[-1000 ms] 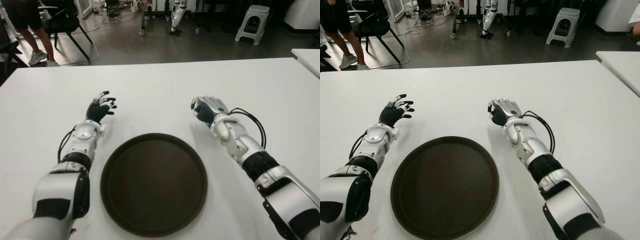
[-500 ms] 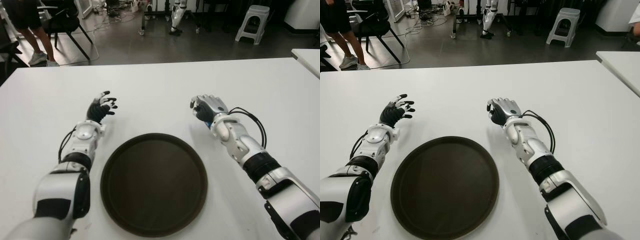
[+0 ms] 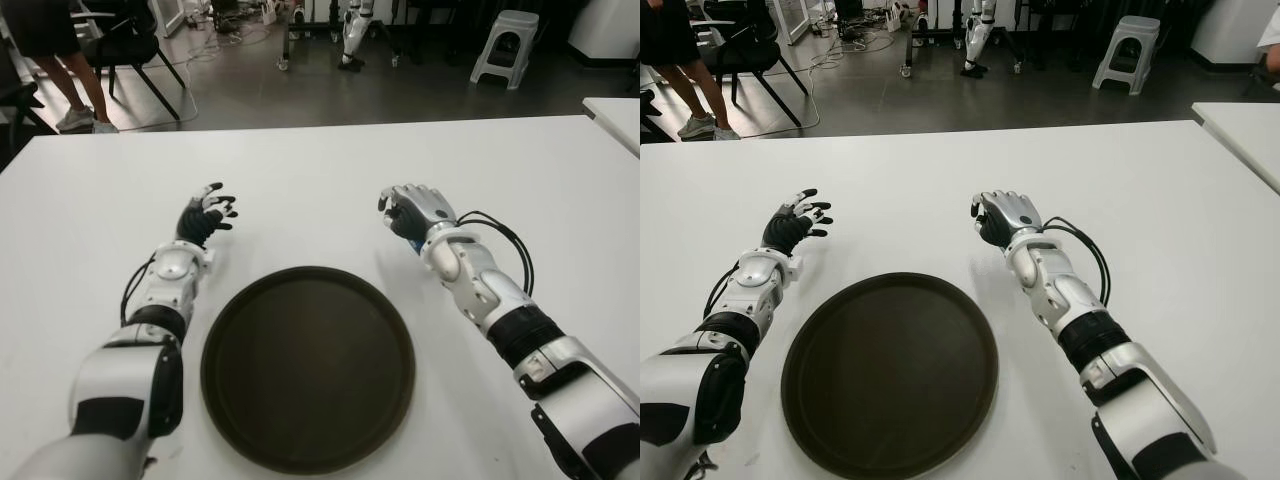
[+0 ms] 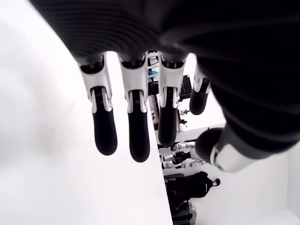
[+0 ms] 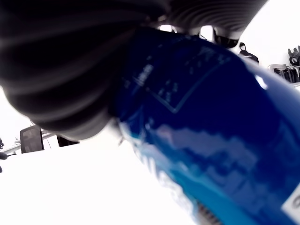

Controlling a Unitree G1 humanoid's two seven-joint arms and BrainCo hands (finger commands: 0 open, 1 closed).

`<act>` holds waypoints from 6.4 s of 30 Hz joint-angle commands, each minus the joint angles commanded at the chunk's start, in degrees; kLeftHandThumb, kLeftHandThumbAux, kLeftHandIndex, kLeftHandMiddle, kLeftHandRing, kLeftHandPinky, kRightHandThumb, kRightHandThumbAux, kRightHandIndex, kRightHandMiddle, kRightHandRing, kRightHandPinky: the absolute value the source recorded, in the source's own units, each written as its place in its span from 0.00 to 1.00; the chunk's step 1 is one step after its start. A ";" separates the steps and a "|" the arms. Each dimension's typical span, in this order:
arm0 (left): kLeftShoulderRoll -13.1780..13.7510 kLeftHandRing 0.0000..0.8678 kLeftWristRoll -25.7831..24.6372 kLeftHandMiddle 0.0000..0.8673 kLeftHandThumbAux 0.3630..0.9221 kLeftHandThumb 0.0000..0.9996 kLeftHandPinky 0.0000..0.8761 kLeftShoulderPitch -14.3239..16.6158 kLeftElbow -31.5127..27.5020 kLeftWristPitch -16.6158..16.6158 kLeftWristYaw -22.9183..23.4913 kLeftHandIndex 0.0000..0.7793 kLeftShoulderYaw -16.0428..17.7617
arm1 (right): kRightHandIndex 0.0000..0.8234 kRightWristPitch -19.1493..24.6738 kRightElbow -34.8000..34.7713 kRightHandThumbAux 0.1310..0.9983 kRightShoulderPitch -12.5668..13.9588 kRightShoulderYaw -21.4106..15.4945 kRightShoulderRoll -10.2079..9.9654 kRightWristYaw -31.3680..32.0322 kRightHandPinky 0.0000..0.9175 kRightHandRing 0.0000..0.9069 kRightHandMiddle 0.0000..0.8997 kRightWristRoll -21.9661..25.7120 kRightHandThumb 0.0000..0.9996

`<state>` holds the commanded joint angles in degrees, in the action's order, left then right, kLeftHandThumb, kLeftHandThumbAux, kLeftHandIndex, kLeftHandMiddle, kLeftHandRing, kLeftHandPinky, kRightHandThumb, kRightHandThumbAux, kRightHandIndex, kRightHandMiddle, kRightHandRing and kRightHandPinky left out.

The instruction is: Pick up the Oreo

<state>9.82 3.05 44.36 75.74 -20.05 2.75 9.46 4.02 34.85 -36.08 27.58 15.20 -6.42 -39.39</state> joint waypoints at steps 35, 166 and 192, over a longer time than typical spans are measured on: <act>-0.13 0.39 0.37 0.32 0.44 0.46 0.45 0.19 0.02 0.34 -0.06 0.18 0.23 | 0.51 0.93 -7.45 0.70 2.56 -1.18 1.00 0.12 0.65 0.69 0.70 -0.77 0.69; -0.56 0.40 1.06 0.34 0.41 0.44 0.46 0.94 0.46 0.67 -1.25 0.19 -0.65 | 0.50 -4.19 -43.84 0.70 19.38 -7.74 1.57 7.23 0.54 0.56 0.56 -5.48 0.69; -0.62 0.40 0.86 0.34 0.44 0.47 0.45 0.85 0.41 0.84 -1.38 0.20 -0.55 | 0.00 -1.43 -33.59 0.29 14.50 -6.42 2.83 12.40 0.00 0.00 0.00 -7.15 0.06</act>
<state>9.20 3.91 45.21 76.15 -19.21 1.37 8.91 2.59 1.25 -21.58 21.16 18.03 5.98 -46.54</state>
